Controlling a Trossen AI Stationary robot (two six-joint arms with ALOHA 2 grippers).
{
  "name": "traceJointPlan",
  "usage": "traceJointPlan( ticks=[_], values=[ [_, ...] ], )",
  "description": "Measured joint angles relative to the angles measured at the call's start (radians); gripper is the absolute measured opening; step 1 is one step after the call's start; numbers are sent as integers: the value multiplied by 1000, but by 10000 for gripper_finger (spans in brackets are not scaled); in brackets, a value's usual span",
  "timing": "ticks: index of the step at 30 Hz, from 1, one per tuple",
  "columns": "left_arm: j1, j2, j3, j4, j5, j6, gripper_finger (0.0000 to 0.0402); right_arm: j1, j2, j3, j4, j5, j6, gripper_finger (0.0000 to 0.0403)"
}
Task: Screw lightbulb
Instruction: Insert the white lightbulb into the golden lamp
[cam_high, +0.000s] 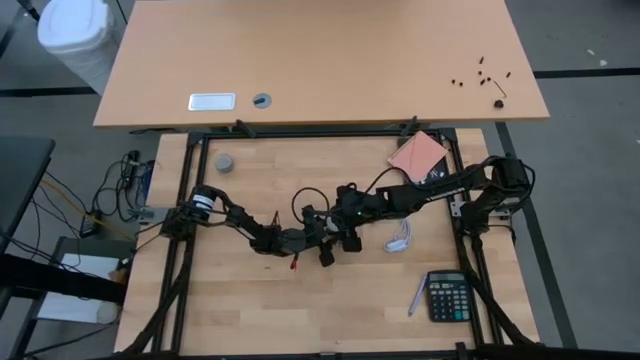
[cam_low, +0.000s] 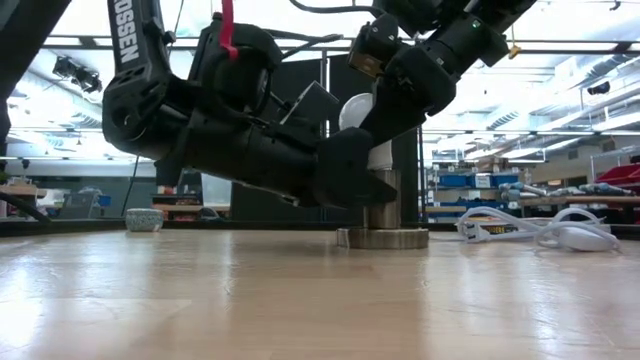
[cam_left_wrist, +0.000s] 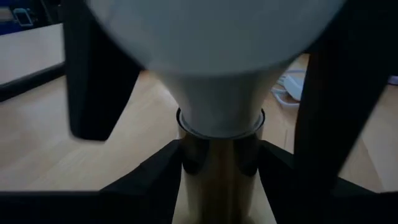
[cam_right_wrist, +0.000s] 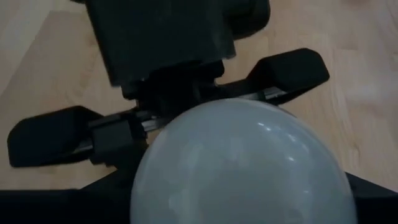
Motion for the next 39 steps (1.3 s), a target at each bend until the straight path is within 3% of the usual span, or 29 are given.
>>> traceJointPlan(
  ticks=[10, 32, 39],
  values=[
    [2, 0, 9, -27, -2, -12, 186, 0, 0, 0, -10, -2, 0, 275],
    [0, -2, 8, -44, 6, -28, 185, 13, -100, 1, -228, 9, 27, 290],
    [0, -2, 8, -45, 6, -28, 185, 41, -100, 1, -196, 55, 26, 296]
  ],
)
